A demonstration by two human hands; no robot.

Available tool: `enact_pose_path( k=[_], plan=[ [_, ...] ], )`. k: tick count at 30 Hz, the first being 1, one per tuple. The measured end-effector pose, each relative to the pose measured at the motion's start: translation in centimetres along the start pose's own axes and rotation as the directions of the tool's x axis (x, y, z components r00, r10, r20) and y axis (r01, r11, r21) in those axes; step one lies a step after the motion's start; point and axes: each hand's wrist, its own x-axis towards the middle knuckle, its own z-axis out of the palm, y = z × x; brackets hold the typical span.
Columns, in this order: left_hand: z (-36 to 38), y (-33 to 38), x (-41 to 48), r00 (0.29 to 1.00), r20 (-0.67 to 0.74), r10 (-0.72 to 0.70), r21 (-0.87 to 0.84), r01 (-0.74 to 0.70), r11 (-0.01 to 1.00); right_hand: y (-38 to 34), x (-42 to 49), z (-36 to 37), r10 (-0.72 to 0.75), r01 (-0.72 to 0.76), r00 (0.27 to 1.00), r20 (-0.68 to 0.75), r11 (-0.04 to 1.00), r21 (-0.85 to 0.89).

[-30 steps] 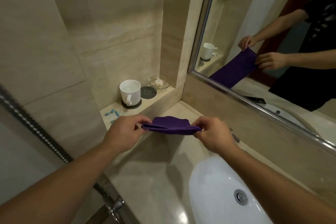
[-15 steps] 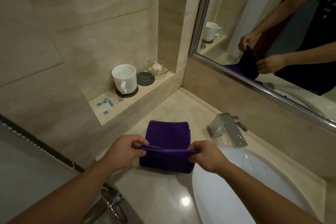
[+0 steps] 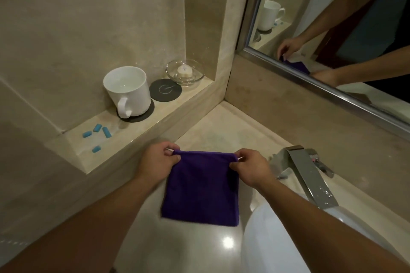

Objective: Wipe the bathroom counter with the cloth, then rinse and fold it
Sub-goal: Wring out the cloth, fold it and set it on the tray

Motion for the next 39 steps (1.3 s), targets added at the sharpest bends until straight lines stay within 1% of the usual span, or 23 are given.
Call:
enact_pose_path(
  k=[4, 7, 8, 10, 12, 14, 16, 18, 22, 24, 28, 30, 33, 39],
  plan=[
    [1.1, -1.4, 1.4, 0.999, 0.033, -0.015, 0.14, 0.01, 0.99, 0.3, 1.4, 0.8, 0.017, -0.015, 1.0, 0.01, 0.988, -0.151],
    [1.6, -2.1, 2.0, 0.995, 0.085, -0.046, 0.215, 0.027, 0.976, 0.4, 1.9, 1.2, 0.053, -0.045, 0.998, 0.031, 0.971, -0.236],
    [1.7, -2.0, 2.2, 0.993, 0.099, -0.059, 0.235, 0.034, 0.971, 0.2, 1.9, 1.3, 0.052, -0.041, 0.998, 0.034, 0.964, -0.262],
    [1.9, -1.8, 2.5, 0.992, 0.116, -0.054, 0.301, 0.017, 0.954, 0.0, 2.0, 1.6, 0.004, 0.009, 0.999, 0.04, 0.946, -0.324],
    [2.1, -1.4, 2.8, 0.991, 0.133, -0.013, 0.404, -0.042, 0.914, -0.3, 2.1, 1.9, -0.076, 0.102, 0.994, 0.08, 0.913, -0.394],
    [2.4, -0.8, 3.2, 0.982, 0.19, 0.021, 0.503, -0.116, 0.856, -0.6, 2.3, 2.2, -0.13, 0.182, 0.981, 0.142, 0.867, -0.465],
    [2.7, 0.0, 3.4, 0.965, 0.262, 0.015, 0.581, -0.17, 0.796, -1.0, 2.6, 2.4, -0.135, 0.21, 0.975, 0.178, 0.825, -0.526],
    [2.9, 0.6, 3.5, 0.951, 0.308, -0.019, 0.648, -0.195, 0.736, -1.4, 2.9, 2.6, -0.102, 0.194, 0.976, 0.193, 0.81, -0.554],
    [3.2, 1.5, 3.6, 0.944, 0.314, -0.103, 0.712, -0.162, 0.683, -2.0, 3.1, 2.8, -0.031, 0.161, 0.97, 0.24, 0.822, -0.546],
    [3.1, 1.9, 3.5, 0.945, 0.309, -0.11, 0.715, -0.155, 0.681, -2.0, 2.9, 2.6, -0.02, 0.164, 0.965, 0.26, 0.821, -0.547],
    [2.2, 2.4, 3.3, 0.945, 0.312, -0.099, 0.622, -0.124, 0.773, -2.2, 1.9, 0.8, -0.003, 0.164, 0.953, 0.303, 0.845, -0.509],
    [1.1, 3.0, 2.9, 0.939, 0.331, -0.098, 0.573, -0.117, 0.811, -2.5, 0.9, -0.8, -0.003, 0.158, 0.945, 0.327, 0.879, -0.451],
    [-0.7, 4.5, 1.8, 0.918, 0.387, -0.082, 0.555, -0.161, 0.816, -2.9, -0.8, -2.7, 0.004, 0.124, 0.93, 0.367, 0.938, -0.323],
    [-3.2, 8.2, -1.8, 0.886, 0.464, 0.0, 0.511, -0.267, 0.817, -4.5, -5.5, -4.8, 0.095, -0.007, 0.919, 0.382, 0.974, -0.226]
  ],
)
